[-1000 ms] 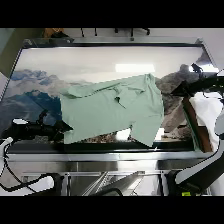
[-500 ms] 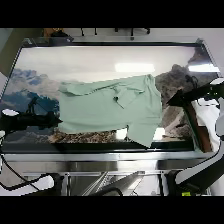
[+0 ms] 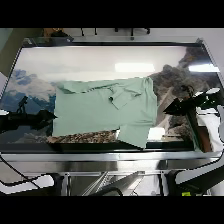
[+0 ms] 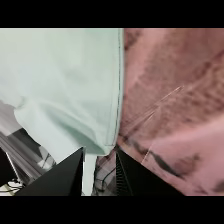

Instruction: Fold the shirts.

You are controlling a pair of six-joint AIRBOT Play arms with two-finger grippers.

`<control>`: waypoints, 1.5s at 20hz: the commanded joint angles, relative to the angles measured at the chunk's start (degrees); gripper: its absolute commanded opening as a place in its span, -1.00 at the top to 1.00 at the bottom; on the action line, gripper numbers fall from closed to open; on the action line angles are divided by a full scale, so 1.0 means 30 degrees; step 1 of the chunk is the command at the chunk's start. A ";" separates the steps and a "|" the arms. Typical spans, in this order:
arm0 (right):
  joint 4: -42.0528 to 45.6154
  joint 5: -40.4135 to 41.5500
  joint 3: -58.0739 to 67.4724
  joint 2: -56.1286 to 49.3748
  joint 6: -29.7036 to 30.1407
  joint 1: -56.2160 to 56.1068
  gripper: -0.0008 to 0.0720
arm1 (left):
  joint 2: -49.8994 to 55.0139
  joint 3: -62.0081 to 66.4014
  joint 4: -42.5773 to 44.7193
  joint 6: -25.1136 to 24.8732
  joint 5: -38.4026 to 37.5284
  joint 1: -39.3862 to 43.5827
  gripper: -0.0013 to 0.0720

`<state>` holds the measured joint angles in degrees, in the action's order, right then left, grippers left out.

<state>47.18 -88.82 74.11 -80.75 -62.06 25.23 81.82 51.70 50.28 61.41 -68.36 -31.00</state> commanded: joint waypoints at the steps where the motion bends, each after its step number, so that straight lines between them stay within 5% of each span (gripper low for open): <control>1: 0.0627 0.0175 -0.0925 0.1217 0.0182 0.0015 0.36 | 0.0219 0.0066 0.1129 -0.0036 0.0758 -0.1275 -0.89; 5: 0.0699 0.1902 -0.2732 0.2266 0.0255 -0.0036 0.35 | 0.1392 0.0058 0.1217 -0.0182 0.0146 -0.2113 -0.89; 11: 0.0546 0.2637 -0.3679 0.2113 0.0430 -0.0335 0.17 | 0.4073 0.0066 -0.0576 -0.1151 -0.1173 0.0619 -0.89; 15: 0.0576 0.3381 -0.3679 0.2098 0.0845 -0.0714 0.17 | 0.4765 0.0080 -0.1537 -0.1836 -0.1953 0.2149 0.20; 17: 0.0568 0.3716 -0.3679 0.1938 0.0831 -0.0714 -0.11 | 0.4765 0.0233 -0.1042 -0.1843 -0.2106 0.2084 0.93; 25: -0.1049 0.4823 -0.3679 -0.0590 0.0678 -0.2572 -0.14 | 0.4772 0.2718 -0.0641 -0.1071 -0.2594 0.1435 0.93; 29: -0.2827 0.3592 -0.3672 -0.0933 0.1005 -0.4546 0.31 | 0.4765 0.3738 -0.0838 -0.0933 -0.3177 0.1450 0.93; 30: -0.3628 0.2958 -0.3672 -0.0692 0.1370 -0.4932 0.76 | 0.4743 0.4073 -0.0852 -0.0933 -0.3738 0.1450 0.93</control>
<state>41.69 -76.36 63.07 -82.78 -59.48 13.91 96.18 61.54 48.69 58.04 -76.34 -26.59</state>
